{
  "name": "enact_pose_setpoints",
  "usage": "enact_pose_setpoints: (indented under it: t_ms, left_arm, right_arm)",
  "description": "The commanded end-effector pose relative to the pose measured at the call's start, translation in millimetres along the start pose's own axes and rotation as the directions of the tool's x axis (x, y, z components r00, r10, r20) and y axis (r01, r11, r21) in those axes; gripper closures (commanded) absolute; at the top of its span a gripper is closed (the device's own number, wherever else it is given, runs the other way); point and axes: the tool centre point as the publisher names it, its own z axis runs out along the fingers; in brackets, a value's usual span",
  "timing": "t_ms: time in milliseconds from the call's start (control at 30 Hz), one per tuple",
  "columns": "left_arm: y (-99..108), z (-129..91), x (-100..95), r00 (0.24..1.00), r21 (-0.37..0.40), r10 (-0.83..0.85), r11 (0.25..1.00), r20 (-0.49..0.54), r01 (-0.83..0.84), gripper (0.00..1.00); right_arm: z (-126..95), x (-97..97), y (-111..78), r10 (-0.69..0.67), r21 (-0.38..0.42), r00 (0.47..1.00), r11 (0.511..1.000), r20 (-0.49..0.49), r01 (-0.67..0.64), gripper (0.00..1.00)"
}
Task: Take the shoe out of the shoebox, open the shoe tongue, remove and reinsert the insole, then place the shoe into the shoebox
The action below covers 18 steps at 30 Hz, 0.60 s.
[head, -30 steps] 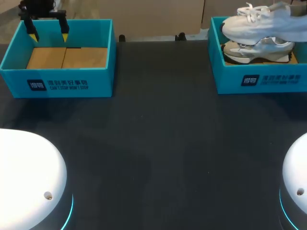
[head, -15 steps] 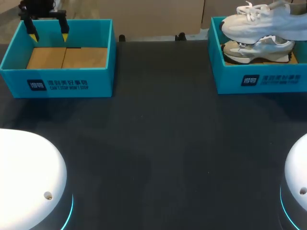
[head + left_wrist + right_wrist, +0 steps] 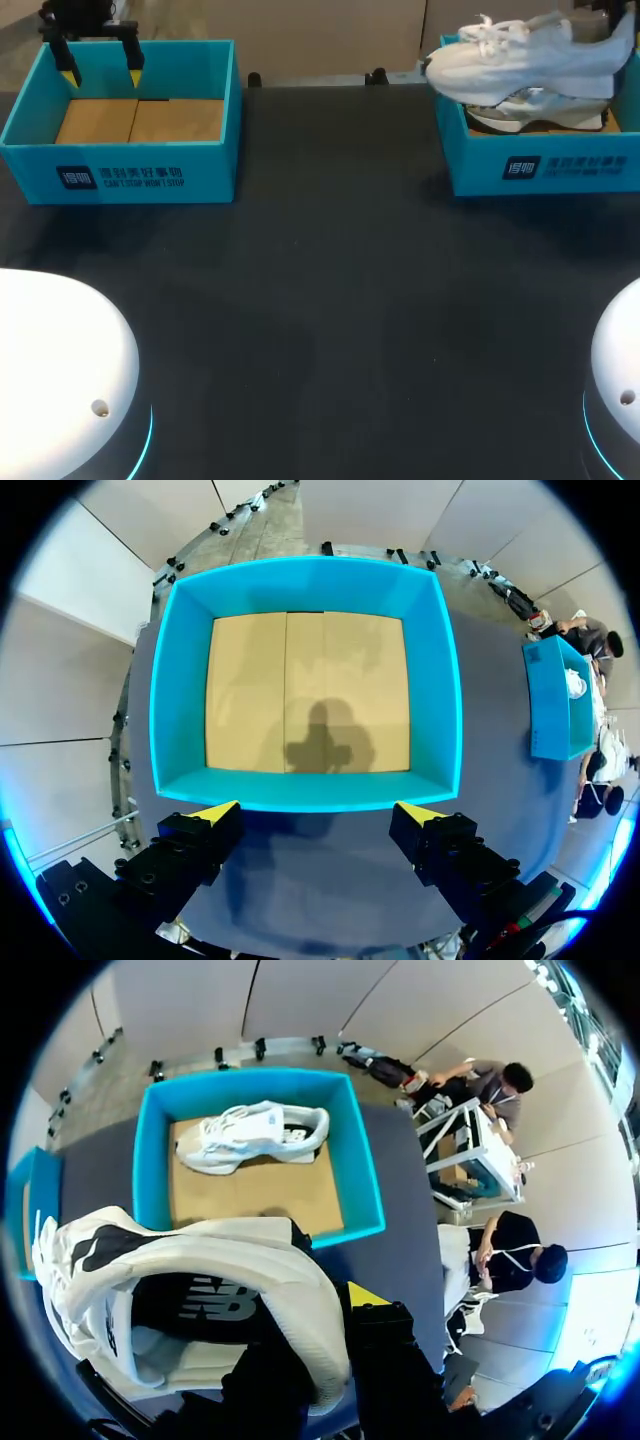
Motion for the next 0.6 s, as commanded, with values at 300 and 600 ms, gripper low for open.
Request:
enact_pose_setpoints:
  t_ms: [300, 600]
  left_arm:
    - [0.0, -0.3, 0.0, 1.000, -0.001, 0.000, 1.000, 0.001, 0.000, 0.00]
    - [0.0, -0.3, 0.0, 1.000, -0.001, 0.000, 1.000, 0.001, 0.000, 0.00]
  right_arm:
    - [-50.4, 59.1, -64.0, 0.002, -0.046, 0.999, 0.999, 0.048, 0.000, 1.00]
    - [-82.3, 95.1, -113.8, -0.022, -0.067, 0.998, 0.997, 0.060, 0.026, 1.00]
